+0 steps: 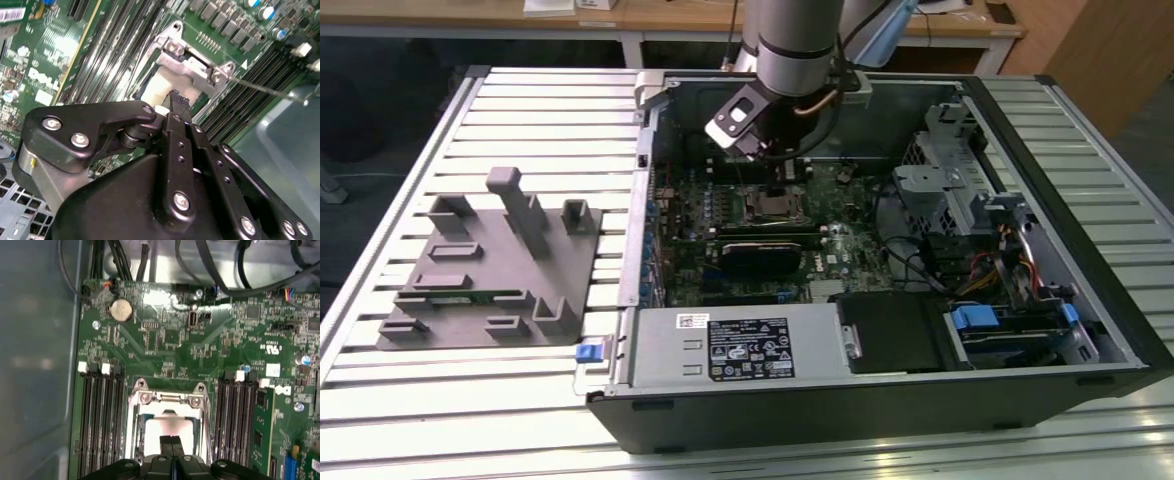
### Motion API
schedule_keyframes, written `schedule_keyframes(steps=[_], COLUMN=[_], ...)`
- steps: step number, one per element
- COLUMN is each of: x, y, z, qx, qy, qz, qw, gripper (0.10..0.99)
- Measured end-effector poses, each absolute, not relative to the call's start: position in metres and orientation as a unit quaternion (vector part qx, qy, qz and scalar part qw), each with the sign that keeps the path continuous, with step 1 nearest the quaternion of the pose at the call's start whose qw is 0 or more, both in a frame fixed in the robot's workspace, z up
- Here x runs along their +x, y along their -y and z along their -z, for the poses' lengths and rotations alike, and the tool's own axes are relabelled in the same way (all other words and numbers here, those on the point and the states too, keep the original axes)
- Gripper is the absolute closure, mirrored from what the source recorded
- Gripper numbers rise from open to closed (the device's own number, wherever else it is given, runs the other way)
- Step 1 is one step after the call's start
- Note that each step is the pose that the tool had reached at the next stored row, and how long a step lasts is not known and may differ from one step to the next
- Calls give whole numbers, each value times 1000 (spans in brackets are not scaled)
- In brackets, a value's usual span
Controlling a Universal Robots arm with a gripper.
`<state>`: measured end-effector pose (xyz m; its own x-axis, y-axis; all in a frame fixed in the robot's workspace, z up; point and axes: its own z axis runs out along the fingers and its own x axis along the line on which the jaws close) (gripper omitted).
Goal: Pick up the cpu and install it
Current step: 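Close the cpu cover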
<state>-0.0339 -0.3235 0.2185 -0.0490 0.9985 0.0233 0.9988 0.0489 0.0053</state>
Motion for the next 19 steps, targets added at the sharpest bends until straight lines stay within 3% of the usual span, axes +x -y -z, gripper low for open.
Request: schedule_keyframes(steps=[19], x=[-51], y=[321], z=[-203], qx=[-690], qy=[724], qz=[10], qw=[7], gripper=[969])
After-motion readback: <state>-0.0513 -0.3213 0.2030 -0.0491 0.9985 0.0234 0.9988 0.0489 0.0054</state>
